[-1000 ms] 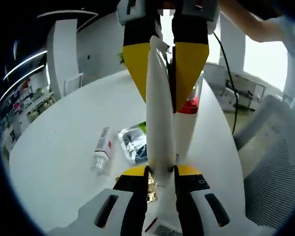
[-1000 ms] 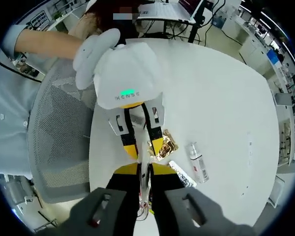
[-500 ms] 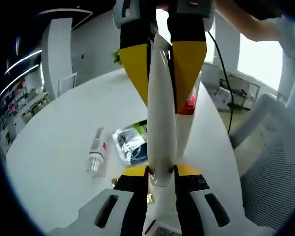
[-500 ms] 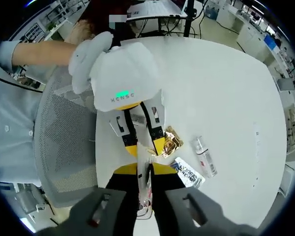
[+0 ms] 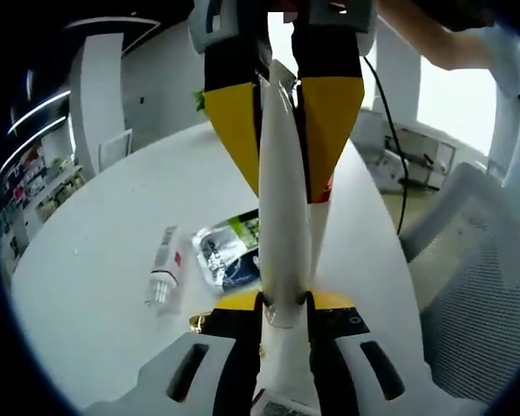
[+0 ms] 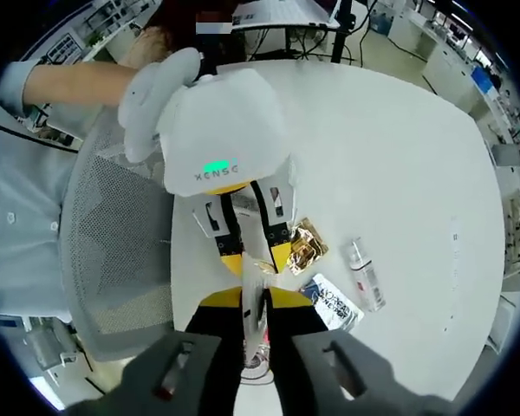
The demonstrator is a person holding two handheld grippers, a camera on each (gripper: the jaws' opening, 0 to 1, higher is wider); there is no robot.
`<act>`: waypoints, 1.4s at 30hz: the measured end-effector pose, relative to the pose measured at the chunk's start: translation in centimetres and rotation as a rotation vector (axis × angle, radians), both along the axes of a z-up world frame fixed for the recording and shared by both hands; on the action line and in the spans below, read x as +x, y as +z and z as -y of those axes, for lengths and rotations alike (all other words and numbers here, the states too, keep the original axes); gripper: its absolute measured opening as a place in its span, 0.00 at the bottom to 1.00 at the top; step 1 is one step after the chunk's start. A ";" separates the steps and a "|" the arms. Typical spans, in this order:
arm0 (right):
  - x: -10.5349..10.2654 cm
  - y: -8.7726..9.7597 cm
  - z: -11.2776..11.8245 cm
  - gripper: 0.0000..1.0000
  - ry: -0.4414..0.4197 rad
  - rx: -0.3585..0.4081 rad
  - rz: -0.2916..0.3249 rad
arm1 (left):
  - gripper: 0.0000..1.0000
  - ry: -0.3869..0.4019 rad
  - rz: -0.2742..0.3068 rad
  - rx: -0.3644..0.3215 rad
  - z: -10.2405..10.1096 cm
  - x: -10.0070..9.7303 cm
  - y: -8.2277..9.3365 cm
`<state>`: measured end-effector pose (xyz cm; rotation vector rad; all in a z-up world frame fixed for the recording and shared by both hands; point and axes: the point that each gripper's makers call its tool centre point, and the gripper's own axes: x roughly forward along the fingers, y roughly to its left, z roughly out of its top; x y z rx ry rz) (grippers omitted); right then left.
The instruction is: Arrange the skincare products in the storage area until every visible bottle or jar stands upright without overlapping.
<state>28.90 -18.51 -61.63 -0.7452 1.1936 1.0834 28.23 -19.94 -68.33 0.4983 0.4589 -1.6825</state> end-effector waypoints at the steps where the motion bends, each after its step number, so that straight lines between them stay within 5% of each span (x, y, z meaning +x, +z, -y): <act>1: 0.1 0.0 0.1 0.09 0.000 -0.001 -0.001 | 0.16 -0.001 -0.002 -0.001 0.0 0.0 0.0; 14: 3.6 -0.5 0.5 0.10 0.016 -0.010 0.026 | 0.17 0.018 0.010 -0.002 -0.2 0.0 -0.1; 42: -0.2 0.1 0.5 0.54 -0.055 0.040 0.141 | 0.24 0.090 0.010 0.009 -2.1 0.4 1.1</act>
